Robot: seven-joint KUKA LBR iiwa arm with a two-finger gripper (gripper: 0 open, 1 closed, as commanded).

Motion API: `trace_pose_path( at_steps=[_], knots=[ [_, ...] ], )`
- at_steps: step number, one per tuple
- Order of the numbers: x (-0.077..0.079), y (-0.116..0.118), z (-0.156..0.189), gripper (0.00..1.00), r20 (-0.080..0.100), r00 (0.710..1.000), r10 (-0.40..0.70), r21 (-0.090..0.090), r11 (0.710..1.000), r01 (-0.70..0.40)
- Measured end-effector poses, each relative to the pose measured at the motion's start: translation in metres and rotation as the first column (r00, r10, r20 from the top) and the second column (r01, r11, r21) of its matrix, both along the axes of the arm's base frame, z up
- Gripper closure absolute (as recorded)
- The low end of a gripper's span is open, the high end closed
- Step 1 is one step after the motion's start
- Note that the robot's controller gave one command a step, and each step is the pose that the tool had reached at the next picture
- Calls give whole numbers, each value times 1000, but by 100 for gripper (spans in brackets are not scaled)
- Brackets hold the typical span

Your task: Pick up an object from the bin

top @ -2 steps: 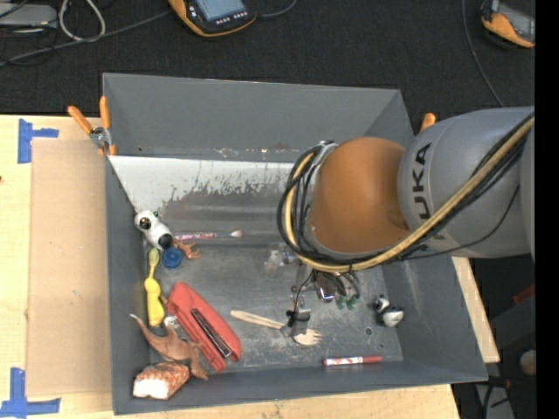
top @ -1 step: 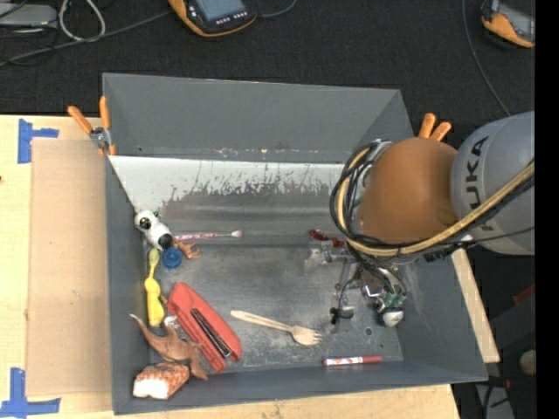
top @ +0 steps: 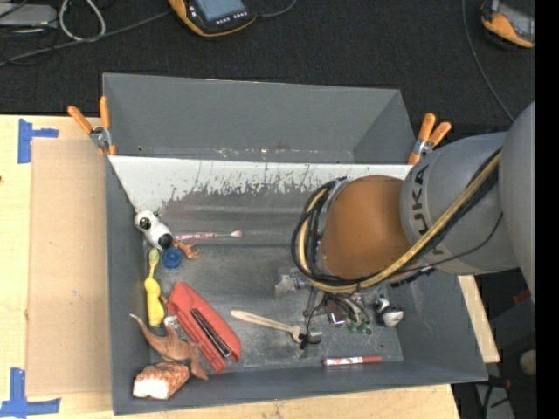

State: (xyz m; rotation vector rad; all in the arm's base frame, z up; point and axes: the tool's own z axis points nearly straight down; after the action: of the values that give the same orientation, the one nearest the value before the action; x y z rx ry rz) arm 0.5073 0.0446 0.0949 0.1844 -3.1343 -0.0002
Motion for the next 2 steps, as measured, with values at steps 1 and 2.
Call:
trace_pose_path(
  at_steps=[1,2],
  knots=[
    [-29,21,-25,100,11,998,69,-4,998,-69],
    [-29,21,-25,100,11,998,67,-4,998,-67]
  ],
)
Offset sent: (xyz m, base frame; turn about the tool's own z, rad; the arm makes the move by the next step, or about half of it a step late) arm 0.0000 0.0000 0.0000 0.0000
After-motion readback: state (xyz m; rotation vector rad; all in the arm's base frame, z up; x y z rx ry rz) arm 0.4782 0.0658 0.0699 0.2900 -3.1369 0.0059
